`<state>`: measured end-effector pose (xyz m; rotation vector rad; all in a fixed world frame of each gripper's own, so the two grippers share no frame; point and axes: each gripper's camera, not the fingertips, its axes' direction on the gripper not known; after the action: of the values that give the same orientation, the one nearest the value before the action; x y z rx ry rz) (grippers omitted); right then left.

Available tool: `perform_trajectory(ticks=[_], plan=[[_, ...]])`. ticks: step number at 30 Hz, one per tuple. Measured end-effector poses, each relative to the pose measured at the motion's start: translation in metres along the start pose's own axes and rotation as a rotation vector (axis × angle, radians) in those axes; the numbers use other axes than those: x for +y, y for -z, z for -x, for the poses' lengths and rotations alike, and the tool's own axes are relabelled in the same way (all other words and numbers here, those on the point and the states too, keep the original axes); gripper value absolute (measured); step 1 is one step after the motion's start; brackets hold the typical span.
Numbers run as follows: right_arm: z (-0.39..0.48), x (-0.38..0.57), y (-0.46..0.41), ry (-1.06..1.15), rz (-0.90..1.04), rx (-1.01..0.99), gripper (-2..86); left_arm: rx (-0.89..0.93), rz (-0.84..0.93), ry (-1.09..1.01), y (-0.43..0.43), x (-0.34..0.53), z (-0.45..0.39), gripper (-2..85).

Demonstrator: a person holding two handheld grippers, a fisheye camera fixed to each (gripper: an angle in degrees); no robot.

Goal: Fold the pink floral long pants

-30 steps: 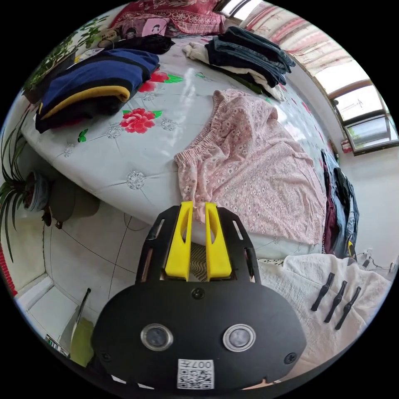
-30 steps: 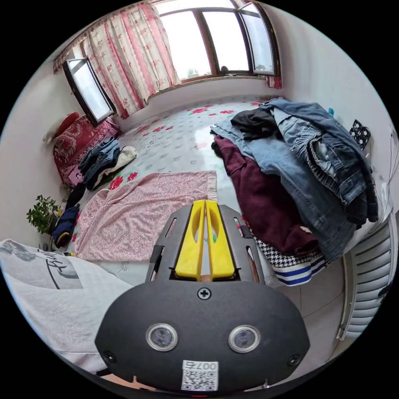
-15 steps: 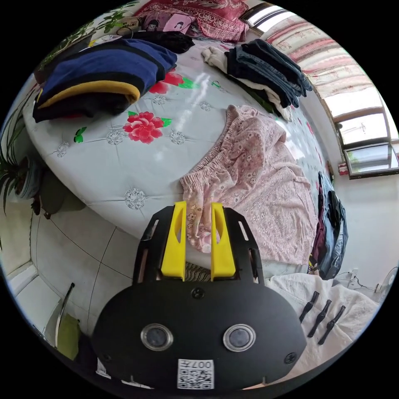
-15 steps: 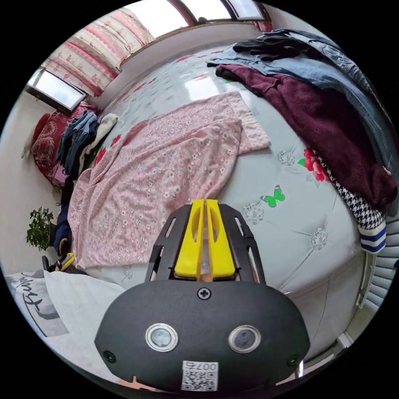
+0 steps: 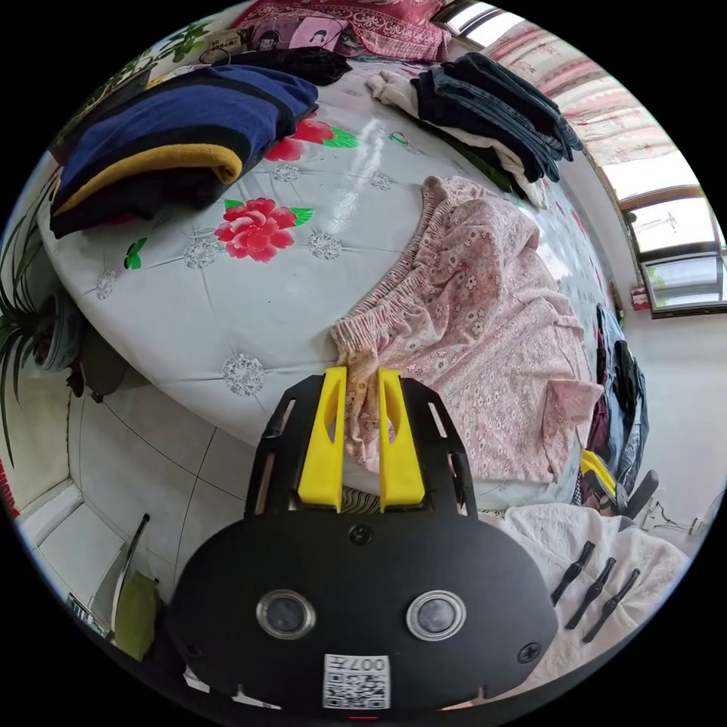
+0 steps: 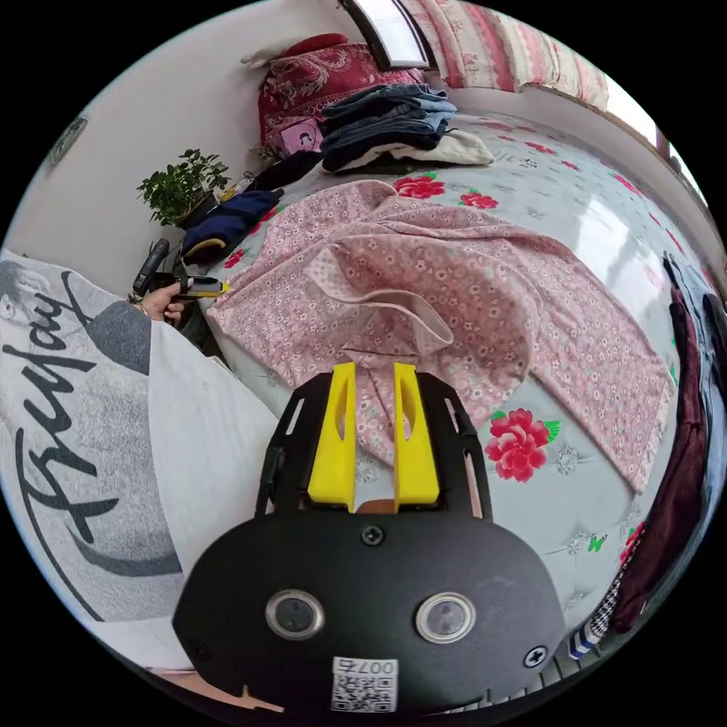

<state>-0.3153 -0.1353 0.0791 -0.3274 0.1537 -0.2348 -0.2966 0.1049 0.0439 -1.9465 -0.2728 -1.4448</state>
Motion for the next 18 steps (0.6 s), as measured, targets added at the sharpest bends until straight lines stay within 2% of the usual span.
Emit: perform_trajectory(ticks=[4,9,11,14,18], plan=[[-0.021,0.010,0.000,-0.081,-0.023,0.099,6.9,0.015,-0.008,0.014,0.000,-0.001,0.000,6.7],[0.014,-0.040,-0.044,0.100,0.032,0.049,8.0,-0.003,-0.010,0.017,-0.004,-0.008,-0.007,4.7],[0.035,-0.063,-0.087,0.204,0.132,0.093,7.2,-0.012,-0.002,0.011,-0.006,-0.010,-0.011,2.7],[0.030,-0.077,-0.125,0.185,0.277,0.194,3.4,-0.045,0.004,-0.006,-0.007,-0.015,-0.017,0.0],[0.000,-0.067,-0.067,0.075,0.092,0.231,0.6,-0.119,-0.092,-0.007,0.022,-0.016,-0.016,-0.7]])
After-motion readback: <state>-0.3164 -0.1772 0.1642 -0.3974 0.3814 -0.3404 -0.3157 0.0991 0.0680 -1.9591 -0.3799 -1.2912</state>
